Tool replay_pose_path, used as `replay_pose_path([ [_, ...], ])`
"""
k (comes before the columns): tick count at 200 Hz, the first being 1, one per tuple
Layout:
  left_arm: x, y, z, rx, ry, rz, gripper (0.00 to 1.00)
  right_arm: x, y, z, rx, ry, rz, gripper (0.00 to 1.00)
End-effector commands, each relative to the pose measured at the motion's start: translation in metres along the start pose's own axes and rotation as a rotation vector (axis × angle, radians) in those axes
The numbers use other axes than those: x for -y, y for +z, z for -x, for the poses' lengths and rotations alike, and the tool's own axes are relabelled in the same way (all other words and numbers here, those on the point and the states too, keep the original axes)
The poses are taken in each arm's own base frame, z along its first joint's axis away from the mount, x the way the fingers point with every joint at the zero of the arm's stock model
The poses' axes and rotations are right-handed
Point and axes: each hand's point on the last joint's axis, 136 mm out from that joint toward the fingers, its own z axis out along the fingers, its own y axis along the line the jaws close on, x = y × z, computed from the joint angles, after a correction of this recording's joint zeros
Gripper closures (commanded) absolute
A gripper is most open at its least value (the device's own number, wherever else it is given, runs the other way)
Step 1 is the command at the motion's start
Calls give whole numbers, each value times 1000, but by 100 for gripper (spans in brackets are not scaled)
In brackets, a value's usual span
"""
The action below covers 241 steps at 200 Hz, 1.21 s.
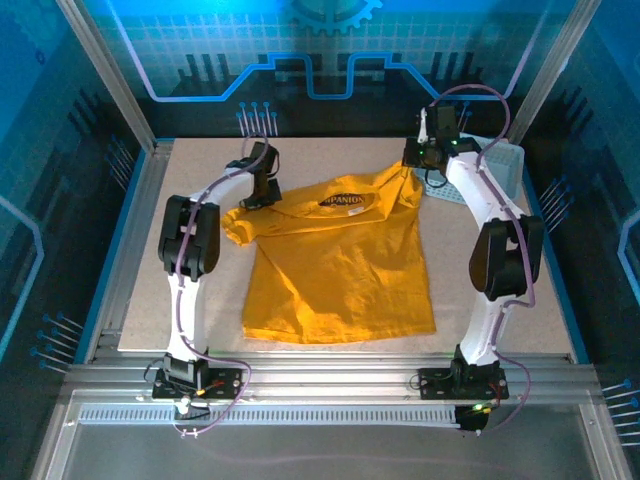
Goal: Fold the inside-out t-shirt
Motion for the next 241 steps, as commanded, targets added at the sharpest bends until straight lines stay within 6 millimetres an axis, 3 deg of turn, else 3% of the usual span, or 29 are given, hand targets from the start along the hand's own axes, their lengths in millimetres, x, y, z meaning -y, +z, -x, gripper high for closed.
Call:
replay_pose_path([
  [1, -10, -14, 30, 43, -80, -53, 100, 0, 2, 18, 34, -22, 12, 100],
  [32, -32, -43, 73, 124, -191, -134, 100, 0, 9, 37, 77, -61, 4, 100],
  [54, -42, -49, 102, 149, -244, -178, 100, -2, 22, 52, 102, -80, 6, 100],
  [96, -48, -29, 132, 133, -298, -204, 100, -6, 62, 72, 102, -88, 14, 100],
  [102, -46, -27, 137, 130, -301, -213, 100, -5, 79, 66, 78, -88, 10, 100],
  [120, -45, -16, 148, 119, -313, -228, 100, -8, 94, 75, 94, -91, 16, 100],
  [132, -42, -10, 156, 113, -319, -256, 93, -8, 104, 80, 112, -94, 17, 100],
  [141, -41, -6, 160, 112, -325, -268, 82, -8, 110, 82, 123, -96, 20, 85],
  [149, -43, -2, 163, 113, -331, -273, 69, -8, 114, 86, 140, -96, 15, 62],
  [155, -46, 0, 164, 113, -335, -267, 54, -5, 115, 88, 147, -90, 1, 45],
  [161, -50, 0, 164, 109, -337, -256, 43, -2, 115, 89, 151, -83, -13, 34],
  [171, -61, -5, 165, 114, -336, -216, 37, 0, 110, 90, 147, -73, -21, 27],
  [189, -75, -28, 165, 134, -301, -131, 25, -1, 90, 91, 129, -78, -28, 22],
  [206, -81, -58, 160, 155, -283, -95, 22, -9, 66, 86, 94, -83, 3, 21],
  [224, -81, -82, 139, 157, -278, -87, 20, -23, 44, 67, 43, -96, 37, 21],
  [229, -80, -87, 131, 158, -275, -93, 19, -29, 27, 68, 51, -101, 44, 20],
  [241, -77, -96, 105, 151, -280, -106, 18, -41, 9, 48, 23, -110, 57, 20],
])
